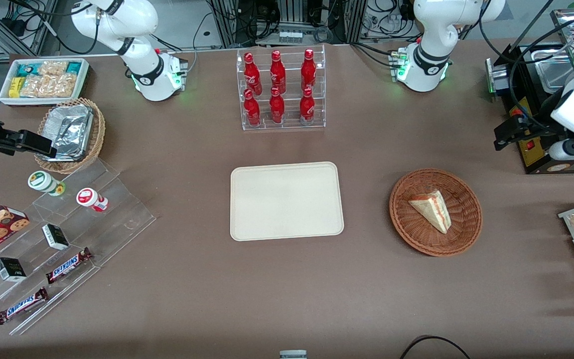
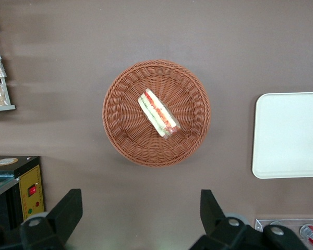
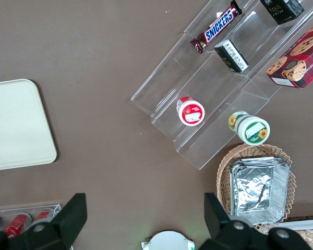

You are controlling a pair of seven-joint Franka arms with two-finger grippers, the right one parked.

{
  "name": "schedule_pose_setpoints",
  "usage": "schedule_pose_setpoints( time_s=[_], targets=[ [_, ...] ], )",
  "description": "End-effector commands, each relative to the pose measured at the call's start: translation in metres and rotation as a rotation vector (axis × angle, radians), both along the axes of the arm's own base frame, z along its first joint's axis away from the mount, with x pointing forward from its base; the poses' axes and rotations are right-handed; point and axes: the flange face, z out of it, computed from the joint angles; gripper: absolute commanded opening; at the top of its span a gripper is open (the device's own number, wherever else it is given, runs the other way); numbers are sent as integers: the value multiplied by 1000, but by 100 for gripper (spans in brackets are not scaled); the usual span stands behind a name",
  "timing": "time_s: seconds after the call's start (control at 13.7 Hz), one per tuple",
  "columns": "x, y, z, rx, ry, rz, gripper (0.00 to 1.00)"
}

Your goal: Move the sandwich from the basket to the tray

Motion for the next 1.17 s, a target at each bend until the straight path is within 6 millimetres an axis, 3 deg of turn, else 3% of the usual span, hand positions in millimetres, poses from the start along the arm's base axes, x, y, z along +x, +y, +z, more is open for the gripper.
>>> schedule_pose_setpoints(
  time_s=[0.0, 0.29, 0.44, 0.66, 1.09],
  targets=[
    [17, 1, -18, -4, 2, -38, 100],
    [41, 1, -62, -1, 8, -10, 100],
    [49, 3, -98, 2, 14, 74, 100],
    [48, 2, -145, 3, 2, 162, 100],
    [35, -2, -227, -20, -52, 526, 100]
  ],
)
